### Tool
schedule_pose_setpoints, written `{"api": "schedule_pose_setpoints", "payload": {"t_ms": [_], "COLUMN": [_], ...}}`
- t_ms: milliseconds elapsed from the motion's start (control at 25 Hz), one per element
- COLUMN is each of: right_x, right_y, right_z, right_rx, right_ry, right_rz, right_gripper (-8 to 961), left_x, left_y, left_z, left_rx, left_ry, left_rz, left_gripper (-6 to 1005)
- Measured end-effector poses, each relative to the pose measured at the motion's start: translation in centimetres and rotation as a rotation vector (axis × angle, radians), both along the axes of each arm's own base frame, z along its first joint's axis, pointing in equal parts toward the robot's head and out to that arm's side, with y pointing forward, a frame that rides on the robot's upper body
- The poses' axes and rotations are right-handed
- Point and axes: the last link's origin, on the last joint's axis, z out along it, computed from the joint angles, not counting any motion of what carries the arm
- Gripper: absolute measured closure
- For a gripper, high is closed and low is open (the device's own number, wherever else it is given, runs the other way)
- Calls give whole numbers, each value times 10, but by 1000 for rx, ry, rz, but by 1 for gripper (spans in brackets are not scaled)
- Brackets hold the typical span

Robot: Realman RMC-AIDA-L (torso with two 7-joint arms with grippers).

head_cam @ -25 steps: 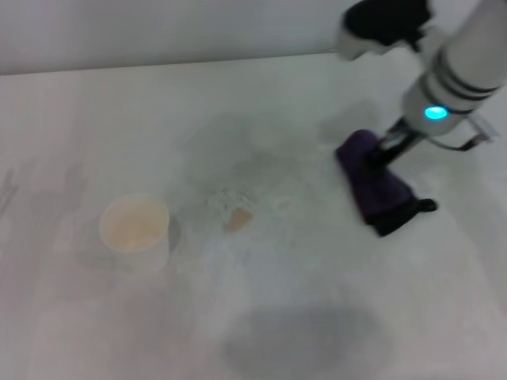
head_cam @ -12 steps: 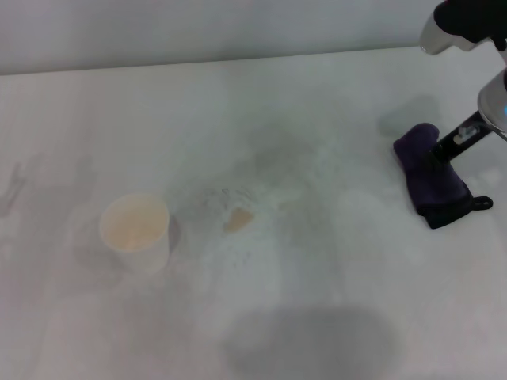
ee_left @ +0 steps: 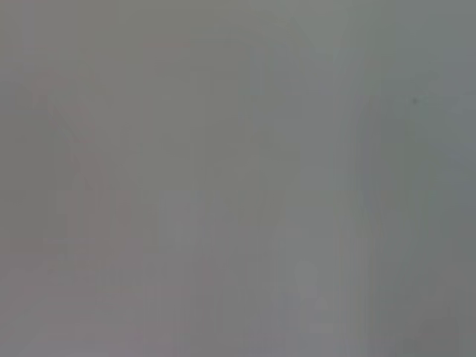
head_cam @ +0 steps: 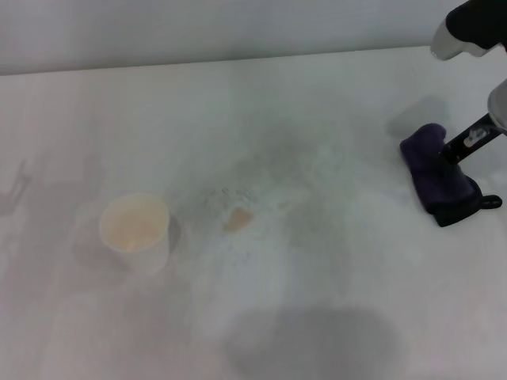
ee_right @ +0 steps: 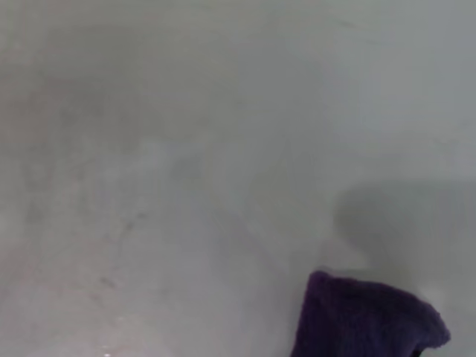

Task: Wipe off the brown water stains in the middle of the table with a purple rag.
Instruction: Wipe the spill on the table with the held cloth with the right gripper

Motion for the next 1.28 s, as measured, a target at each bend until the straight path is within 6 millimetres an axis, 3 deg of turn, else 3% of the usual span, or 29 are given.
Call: {"api": "schedule_pose_setpoints", "payload": {"t_ms": [200, 400, 600, 880, 1280], "right_x": [-1, -7, -8, 7, 24], "right_y": [-2, 0, 4, 6, 5], "right_z": [-4, -7, 3, 30, 53], "right_rx": [-14, -13, 26, 139, 271], "right_ry": [10, 56, 133, 240, 241], "right_rz": [13, 34, 54, 82, 121], "right_gripper": [783, 552, 534, 531, 533], "left_x": [2, 2, -1, -1, -2], "left_y": [2, 3, 2, 2, 1], "left_z": [0, 0, 1, 2, 3], "left_rx": [3, 3, 16, 26, 34], "left_ry": [-7, -7, -16, -29, -36], "left_rz": [-5, -6, 13, 21, 27], "left_gripper": [120, 120, 120, 120, 122]}}
